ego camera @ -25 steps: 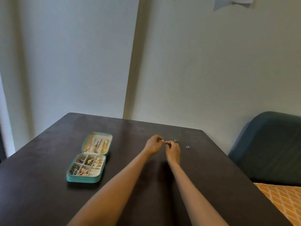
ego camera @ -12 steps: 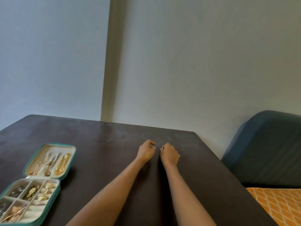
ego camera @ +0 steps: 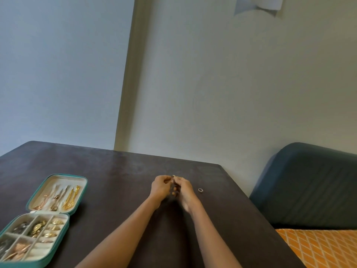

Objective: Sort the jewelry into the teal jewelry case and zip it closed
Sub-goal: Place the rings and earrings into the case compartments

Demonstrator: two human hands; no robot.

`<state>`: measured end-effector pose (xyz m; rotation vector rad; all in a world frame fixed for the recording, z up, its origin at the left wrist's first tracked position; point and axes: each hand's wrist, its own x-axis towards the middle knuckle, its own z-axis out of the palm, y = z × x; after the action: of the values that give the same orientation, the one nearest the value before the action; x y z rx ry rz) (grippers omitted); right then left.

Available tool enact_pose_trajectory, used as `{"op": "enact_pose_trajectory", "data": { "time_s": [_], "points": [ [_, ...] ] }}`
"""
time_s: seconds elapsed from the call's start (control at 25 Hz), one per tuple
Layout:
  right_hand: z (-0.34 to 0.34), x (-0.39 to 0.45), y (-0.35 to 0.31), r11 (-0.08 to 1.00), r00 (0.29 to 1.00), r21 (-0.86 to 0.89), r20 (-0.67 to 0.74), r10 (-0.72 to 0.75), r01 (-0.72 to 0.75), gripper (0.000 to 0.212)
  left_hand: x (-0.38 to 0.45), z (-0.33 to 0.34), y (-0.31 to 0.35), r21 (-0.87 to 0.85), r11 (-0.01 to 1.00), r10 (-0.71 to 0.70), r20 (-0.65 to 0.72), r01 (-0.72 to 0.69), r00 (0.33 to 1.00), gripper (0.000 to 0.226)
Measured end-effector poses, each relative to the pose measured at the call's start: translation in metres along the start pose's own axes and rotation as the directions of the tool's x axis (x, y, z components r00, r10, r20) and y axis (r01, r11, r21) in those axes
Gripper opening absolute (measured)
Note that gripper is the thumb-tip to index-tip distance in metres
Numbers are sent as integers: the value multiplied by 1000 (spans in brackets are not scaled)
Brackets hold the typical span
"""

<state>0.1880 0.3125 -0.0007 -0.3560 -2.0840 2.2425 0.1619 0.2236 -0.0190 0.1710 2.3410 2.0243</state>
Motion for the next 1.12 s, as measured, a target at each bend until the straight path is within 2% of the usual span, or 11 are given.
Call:
{"op": "enact_pose_trajectory", "data": {
  "time_s": [0.08,0.16,0.36,0.48,0.56,0.76,0.88,1.12],
  "points": [
    [5,-18,-4,980,997,199,75,-26,10,18,-15,-10,5,-122,992,14,2,-14,1000,17],
    [7,-34,-5,965,993,263,110,-47,16,18,-31,-24,11,-185,982,41,16,-38,999,15],
    [18,-67,0,985,989,145,105,-105,90,19,-67,-59,19,-205,973,114,50,-102,992,10],
    [22,-78,-3,968,964,47,90,-249,245,21,-77,-78,20,-84,985,154,52,-150,987,10],
    [26,-88,-8,934,939,-125,127,-319,334,24,-83,-94,22,27,983,180,80,-182,980,14],
    [42,-108,-23,780,889,-428,252,-381,456,18,-101,-139,31,315,907,219,211,-278,953,17],
    [67,-121,-20,749,875,-462,337,-348,475,17,-117,-172,29,379,882,204,228,-280,952,19],
    [135,-145,16,753,831,-400,438,-344,522,17,-148,-251,5,484,831,164,256,-273,953,18]
  ]
}}
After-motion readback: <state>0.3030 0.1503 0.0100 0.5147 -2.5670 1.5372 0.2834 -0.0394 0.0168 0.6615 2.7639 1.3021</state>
